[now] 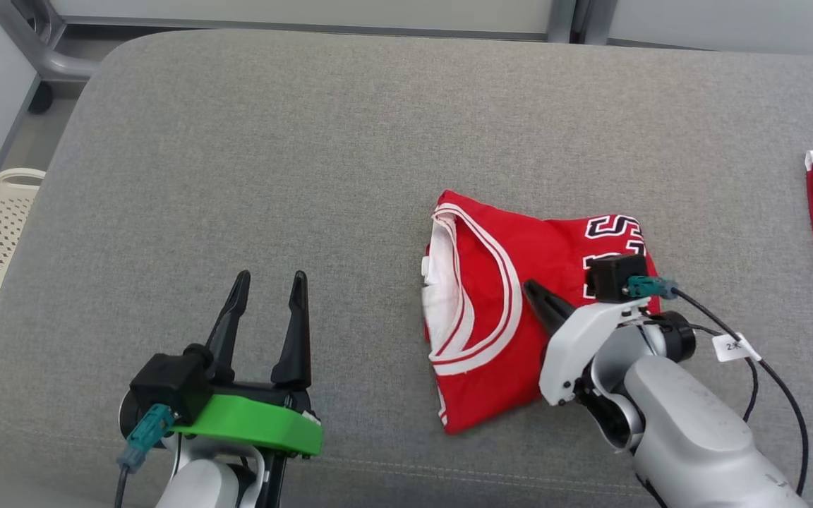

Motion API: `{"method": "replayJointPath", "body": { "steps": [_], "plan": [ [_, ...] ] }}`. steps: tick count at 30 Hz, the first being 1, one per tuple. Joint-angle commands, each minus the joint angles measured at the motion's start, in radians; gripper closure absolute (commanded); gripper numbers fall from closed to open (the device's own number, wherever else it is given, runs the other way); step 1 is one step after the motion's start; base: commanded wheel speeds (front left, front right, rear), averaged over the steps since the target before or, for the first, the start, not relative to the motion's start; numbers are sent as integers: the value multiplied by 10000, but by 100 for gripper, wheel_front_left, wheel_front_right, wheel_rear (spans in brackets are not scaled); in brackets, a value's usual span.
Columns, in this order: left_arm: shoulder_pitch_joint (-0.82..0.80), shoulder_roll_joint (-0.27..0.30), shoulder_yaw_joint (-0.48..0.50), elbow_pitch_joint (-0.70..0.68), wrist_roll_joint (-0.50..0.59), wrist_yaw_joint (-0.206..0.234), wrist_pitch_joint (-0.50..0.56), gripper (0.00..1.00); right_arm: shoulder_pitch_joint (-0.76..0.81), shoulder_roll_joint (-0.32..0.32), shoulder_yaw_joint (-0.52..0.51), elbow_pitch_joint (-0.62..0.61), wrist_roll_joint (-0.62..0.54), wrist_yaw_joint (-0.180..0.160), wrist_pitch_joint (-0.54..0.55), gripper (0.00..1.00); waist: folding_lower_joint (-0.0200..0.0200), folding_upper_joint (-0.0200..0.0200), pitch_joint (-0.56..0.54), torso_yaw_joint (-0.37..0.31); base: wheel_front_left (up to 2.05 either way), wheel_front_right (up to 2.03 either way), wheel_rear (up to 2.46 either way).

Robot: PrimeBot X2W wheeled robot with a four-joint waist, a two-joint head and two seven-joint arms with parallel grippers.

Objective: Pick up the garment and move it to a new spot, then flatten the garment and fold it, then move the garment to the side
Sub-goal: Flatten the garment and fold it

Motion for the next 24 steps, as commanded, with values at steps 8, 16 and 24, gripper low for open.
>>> {"method": "replayJointPath", "body": {
  "steps": [8, 16, 24],
  "plan": [
    [88, 134, -7, 51, -67, 96, -37, 0, -370, 245, 1408, -203, 570, -4, -442, 100, -1, 0, -262, -134, 0, 0, 0],
    [315, 181, -49, 10, -106, 164, 6, 0, -443, -467, 1173, -624, 623, -4, -812, 80, -1, 0, -587, -372, 0, 0, 0],
    [493, 231, -128, -168, -133, 239, 73, 0, 40, -1427, 111, -912, 472, -4, -236, 0, -1, 0, -753, -618, 0, 0, 0]
  ]
}}
